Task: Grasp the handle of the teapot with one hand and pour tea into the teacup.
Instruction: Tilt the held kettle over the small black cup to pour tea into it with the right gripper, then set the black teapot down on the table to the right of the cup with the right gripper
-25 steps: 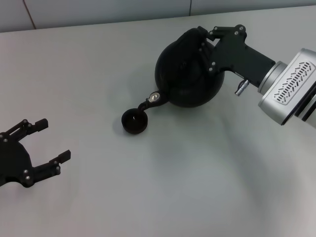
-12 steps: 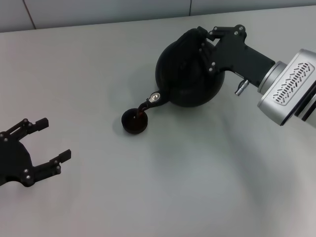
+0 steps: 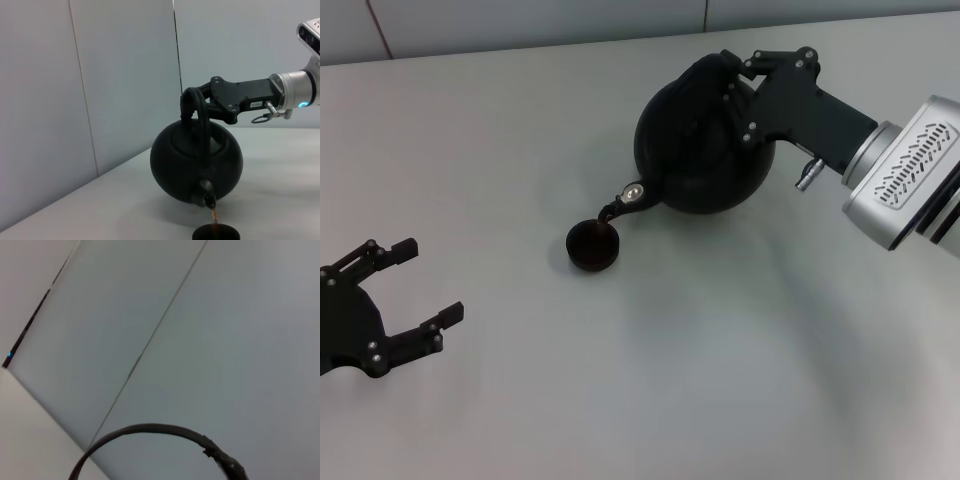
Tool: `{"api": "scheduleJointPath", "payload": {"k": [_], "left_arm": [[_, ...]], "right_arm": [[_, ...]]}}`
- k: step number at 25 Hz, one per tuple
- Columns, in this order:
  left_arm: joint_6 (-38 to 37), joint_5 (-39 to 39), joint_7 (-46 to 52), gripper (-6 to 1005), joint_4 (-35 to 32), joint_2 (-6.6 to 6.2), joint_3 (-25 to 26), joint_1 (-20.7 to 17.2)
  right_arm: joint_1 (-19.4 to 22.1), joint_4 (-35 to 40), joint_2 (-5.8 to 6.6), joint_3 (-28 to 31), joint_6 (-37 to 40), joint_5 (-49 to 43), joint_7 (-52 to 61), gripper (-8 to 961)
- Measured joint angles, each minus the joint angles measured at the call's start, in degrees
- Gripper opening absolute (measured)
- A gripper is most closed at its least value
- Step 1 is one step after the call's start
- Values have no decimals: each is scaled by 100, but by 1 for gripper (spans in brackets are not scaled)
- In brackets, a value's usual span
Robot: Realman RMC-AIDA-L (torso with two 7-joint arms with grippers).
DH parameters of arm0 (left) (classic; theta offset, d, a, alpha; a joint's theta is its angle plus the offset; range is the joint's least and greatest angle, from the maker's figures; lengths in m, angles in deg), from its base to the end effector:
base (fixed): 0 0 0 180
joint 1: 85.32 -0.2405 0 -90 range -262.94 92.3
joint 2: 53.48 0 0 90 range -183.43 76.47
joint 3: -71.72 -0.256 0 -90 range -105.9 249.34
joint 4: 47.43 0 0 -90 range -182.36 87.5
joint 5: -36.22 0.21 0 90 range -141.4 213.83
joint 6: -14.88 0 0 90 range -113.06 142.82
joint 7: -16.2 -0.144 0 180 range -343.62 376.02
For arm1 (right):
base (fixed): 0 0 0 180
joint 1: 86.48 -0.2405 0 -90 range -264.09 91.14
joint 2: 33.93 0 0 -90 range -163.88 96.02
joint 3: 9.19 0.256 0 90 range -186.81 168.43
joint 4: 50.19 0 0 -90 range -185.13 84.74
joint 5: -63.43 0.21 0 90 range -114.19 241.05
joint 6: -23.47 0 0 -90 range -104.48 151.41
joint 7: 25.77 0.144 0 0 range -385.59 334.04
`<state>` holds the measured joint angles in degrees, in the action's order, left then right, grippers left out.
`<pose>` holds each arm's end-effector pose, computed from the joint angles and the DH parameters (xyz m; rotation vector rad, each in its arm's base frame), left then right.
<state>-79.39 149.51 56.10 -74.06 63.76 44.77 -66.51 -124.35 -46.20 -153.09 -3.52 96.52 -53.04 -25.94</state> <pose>-0.3322 0.2558 0.0076 -2.5027 -0.1945 -0.7021 0.2627 0.3652 -0.0361 -2.0568 -0.1759 0.5484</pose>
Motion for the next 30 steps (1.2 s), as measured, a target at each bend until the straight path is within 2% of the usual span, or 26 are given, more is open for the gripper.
{"api": "scheduleJointPath", "payload": {"k": [12, 23, 30], "left_arm": [[-4, -1, 0, 860, 0, -2, 6, 5], [-4, 0, 0, 860, 0, -9, 6, 25], [-1, 0, 11, 860, 0, -8, 11, 49]], "right_arm": [[211, 137, 25, 475, 495, 100, 1975, 76], [508, 185, 25, 580, 454, 388, 2719, 76], [602, 180, 13, 636, 122, 415, 2839, 76]]}}
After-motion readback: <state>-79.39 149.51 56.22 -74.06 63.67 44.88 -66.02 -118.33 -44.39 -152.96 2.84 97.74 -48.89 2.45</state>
